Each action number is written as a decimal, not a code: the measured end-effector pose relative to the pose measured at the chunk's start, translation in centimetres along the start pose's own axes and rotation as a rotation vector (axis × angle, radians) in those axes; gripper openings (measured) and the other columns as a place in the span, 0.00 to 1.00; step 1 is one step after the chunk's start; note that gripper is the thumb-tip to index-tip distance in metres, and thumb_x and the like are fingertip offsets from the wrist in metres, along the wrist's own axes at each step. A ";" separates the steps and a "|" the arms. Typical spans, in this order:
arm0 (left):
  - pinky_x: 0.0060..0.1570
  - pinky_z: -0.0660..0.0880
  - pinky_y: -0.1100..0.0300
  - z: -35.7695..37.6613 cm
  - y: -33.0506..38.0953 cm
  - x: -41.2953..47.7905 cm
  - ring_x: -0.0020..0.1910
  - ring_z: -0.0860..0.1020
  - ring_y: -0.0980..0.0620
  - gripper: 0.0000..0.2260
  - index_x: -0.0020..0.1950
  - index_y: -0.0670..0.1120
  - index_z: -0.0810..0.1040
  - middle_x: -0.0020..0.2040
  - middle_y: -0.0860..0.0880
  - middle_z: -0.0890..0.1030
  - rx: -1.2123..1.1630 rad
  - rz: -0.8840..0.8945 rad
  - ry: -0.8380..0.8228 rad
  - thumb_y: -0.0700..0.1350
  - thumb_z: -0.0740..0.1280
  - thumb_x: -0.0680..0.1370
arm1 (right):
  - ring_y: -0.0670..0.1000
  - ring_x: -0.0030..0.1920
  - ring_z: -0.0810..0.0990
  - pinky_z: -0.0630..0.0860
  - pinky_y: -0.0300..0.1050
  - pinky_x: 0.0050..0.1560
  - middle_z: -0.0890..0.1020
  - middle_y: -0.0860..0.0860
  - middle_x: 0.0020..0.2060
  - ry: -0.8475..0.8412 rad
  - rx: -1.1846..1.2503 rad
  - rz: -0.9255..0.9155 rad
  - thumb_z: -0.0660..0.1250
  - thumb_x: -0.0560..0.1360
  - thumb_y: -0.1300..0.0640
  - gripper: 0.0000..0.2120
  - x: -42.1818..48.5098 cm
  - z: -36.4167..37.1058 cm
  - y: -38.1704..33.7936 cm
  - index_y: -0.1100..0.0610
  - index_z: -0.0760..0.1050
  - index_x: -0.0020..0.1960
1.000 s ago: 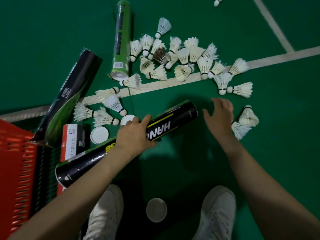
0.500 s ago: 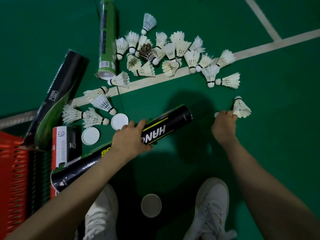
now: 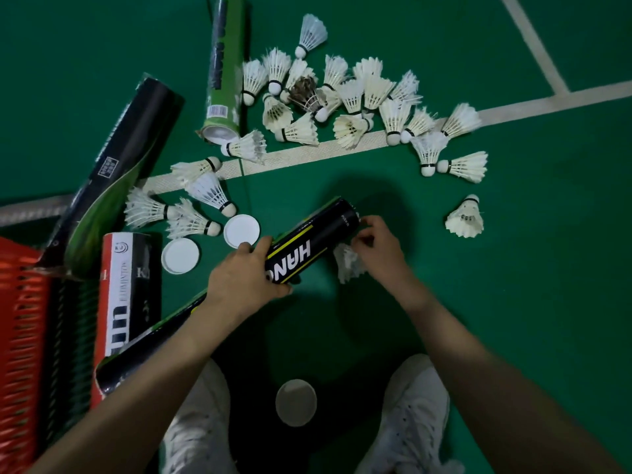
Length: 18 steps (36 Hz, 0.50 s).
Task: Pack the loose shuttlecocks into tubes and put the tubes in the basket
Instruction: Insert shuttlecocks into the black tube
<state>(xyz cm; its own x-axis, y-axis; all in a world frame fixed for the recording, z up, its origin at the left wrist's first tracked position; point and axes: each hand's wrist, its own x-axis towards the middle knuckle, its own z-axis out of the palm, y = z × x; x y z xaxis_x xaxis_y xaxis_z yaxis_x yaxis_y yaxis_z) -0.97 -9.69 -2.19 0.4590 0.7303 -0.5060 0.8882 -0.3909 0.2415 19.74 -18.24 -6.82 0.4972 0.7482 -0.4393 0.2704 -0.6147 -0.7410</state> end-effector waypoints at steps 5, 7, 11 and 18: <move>0.53 0.74 0.50 0.1 -1.3 -0.3 0.59 0.74 0.41 0.40 0.72 0.53 0.59 0.60 0.45 0.73 0.028 -0.018 -0.009 0.62 0.73 0.66 | 0.55 0.55 0.74 0.73 0.48 0.52 0.76 0.56 0.53 0.039 -0.329 -0.114 0.67 0.73 0.62 0.15 0.5 0.2 0.7 0.60 0.72 0.59; 0.53 0.73 0.51 0.2 -1.6 -0.3 0.59 0.74 0.41 0.41 0.73 0.53 0.59 0.61 0.45 0.73 0.042 -0.020 -0.012 0.63 0.73 0.66 | 0.56 0.58 0.71 0.70 0.47 0.55 0.75 0.56 0.55 0.121 -0.398 -0.112 0.69 0.74 0.57 0.17 0.4 0.1 1.1 0.61 0.73 0.60; 0.52 0.73 0.50 0.3 -1.7 -0.3 0.59 0.74 0.41 0.41 0.73 0.53 0.58 0.61 0.44 0.73 0.044 -0.024 -0.015 0.63 0.73 0.66 | 0.56 0.62 0.68 0.66 0.46 0.56 0.73 0.56 0.59 0.130 -0.410 -0.050 0.65 0.76 0.44 0.23 -0.5 0.5 1.7 0.59 0.71 0.63; 0.50 0.73 0.51 -0.1 -2.4 -0.1 0.56 0.75 0.40 0.40 0.72 0.51 0.60 0.57 0.43 0.73 0.057 -0.044 -0.003 0.62 0.73 0.65 | 0.57 0.53 0.73 0.69 0.45 0.46 0.75 0.56 0.53 -0.012 -0.368 -0.027 0.68 0.73 0.51 0.19 -1.2 1.9 3.4 0.59 0.71 0.59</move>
<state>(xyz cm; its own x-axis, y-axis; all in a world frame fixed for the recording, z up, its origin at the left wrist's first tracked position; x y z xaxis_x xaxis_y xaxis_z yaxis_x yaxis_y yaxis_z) -3.09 -8.76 -2.69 0.4191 0.7457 -0.5179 0.9049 -0.3897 0.1711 18.46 -20.75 -9.81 0.4770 0.7668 -0.4296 0.5629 -0.6419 -0.5207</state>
